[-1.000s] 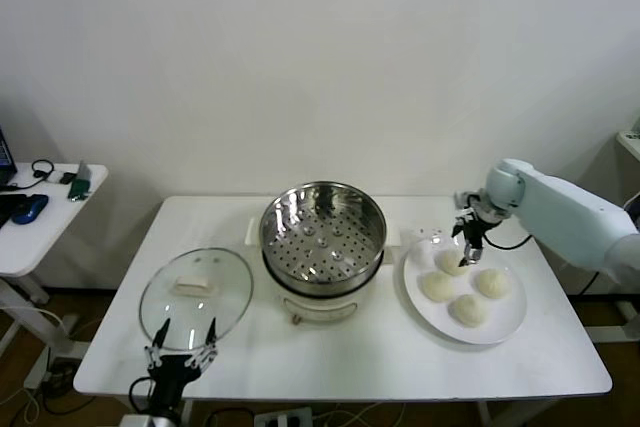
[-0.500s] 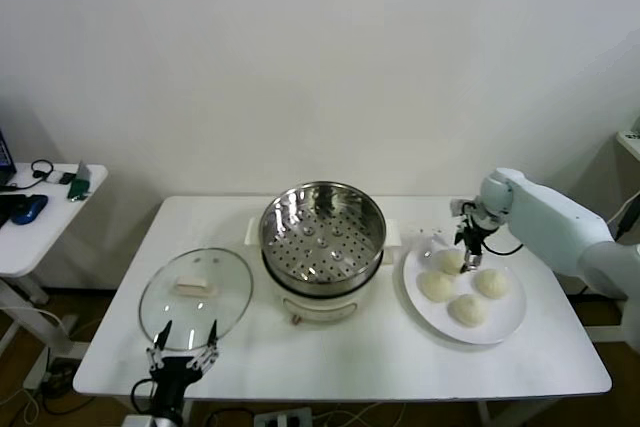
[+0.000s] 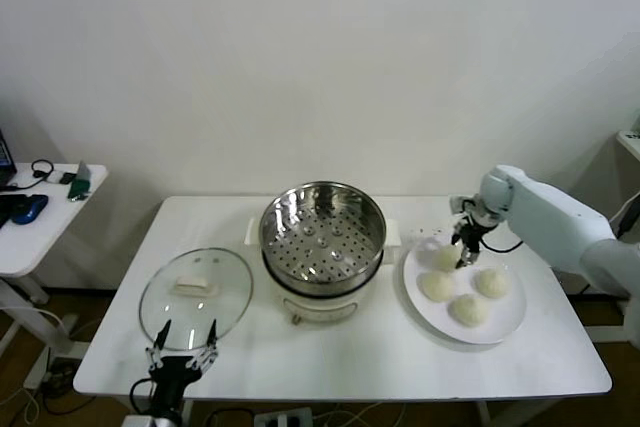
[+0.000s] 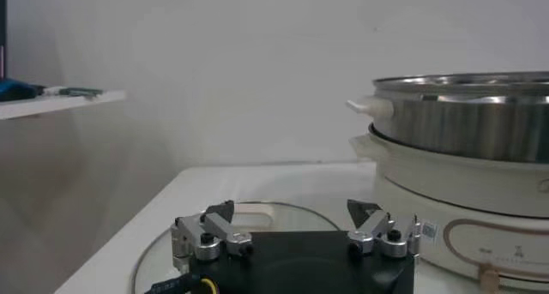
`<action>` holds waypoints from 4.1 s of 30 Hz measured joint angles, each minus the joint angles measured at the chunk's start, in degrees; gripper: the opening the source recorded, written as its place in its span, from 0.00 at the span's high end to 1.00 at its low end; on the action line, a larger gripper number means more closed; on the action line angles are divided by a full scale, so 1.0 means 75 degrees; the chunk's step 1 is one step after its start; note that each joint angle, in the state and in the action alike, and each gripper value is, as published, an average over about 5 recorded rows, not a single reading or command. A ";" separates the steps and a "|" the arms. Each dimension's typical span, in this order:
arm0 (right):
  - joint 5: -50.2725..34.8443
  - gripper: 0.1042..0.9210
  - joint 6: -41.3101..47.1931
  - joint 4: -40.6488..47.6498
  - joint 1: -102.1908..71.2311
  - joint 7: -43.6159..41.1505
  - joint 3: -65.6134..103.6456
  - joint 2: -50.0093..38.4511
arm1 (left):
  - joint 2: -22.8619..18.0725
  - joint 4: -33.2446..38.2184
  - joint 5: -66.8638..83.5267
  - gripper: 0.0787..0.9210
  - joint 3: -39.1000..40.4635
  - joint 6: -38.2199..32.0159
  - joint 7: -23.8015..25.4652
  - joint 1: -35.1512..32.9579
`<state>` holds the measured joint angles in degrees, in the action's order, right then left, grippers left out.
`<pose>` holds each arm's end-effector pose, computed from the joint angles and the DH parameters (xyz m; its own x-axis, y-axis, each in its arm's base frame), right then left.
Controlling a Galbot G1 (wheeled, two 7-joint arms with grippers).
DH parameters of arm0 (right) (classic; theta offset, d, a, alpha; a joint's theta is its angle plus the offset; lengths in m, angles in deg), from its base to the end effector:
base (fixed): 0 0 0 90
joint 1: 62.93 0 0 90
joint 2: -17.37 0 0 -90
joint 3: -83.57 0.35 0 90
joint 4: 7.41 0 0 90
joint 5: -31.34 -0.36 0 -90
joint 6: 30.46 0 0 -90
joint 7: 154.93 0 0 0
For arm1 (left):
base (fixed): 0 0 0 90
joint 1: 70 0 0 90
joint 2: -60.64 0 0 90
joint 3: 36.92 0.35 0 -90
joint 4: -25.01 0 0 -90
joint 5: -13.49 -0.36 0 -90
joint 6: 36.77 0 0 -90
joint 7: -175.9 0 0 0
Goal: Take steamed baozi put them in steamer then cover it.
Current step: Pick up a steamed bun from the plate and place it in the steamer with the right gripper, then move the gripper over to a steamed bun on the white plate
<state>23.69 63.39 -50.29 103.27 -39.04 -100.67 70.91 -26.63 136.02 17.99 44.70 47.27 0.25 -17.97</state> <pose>0.6161 -0.1683 -0.1700 -0.1524 -0.0848 0.9847 -0.9881 -0.0072 -0.1535 0.1278 0.0594 -0.3767 -0.9822 -0.0406 0.1832 -0.0342 0.9987 0.0380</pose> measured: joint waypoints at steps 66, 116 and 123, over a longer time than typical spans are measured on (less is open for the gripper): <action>0.0962 0.12 -0.4561 -0.0514 0.2197 0.1493 -0.2050 0.3405 | -0.0025 -0.0111 -0.0239 0.12 0.0030 -0.0112 -0.0139 0.0086; -0.2602 0.12 0.2326 -0.3575 0.0510 0.2731 -0.2775 -0.1181 | -0.0014 -0.0228 -0.0113 0.12 -0.0081 -0.0135 -0.0142 0.0294; -0.2599 0.22 0.2363 -0.3302 0.0238 0.2725 -0.2518 -0.0971 | -0.0011 -0.0212 -0.0116 0.12 -0.0094 -0.0112 -0.0144 0.0307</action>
<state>4.20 81.11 -75.05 105.06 -18.60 -119.55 63.63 -26.71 134.43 17.12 44.00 46.42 -0.84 -15.67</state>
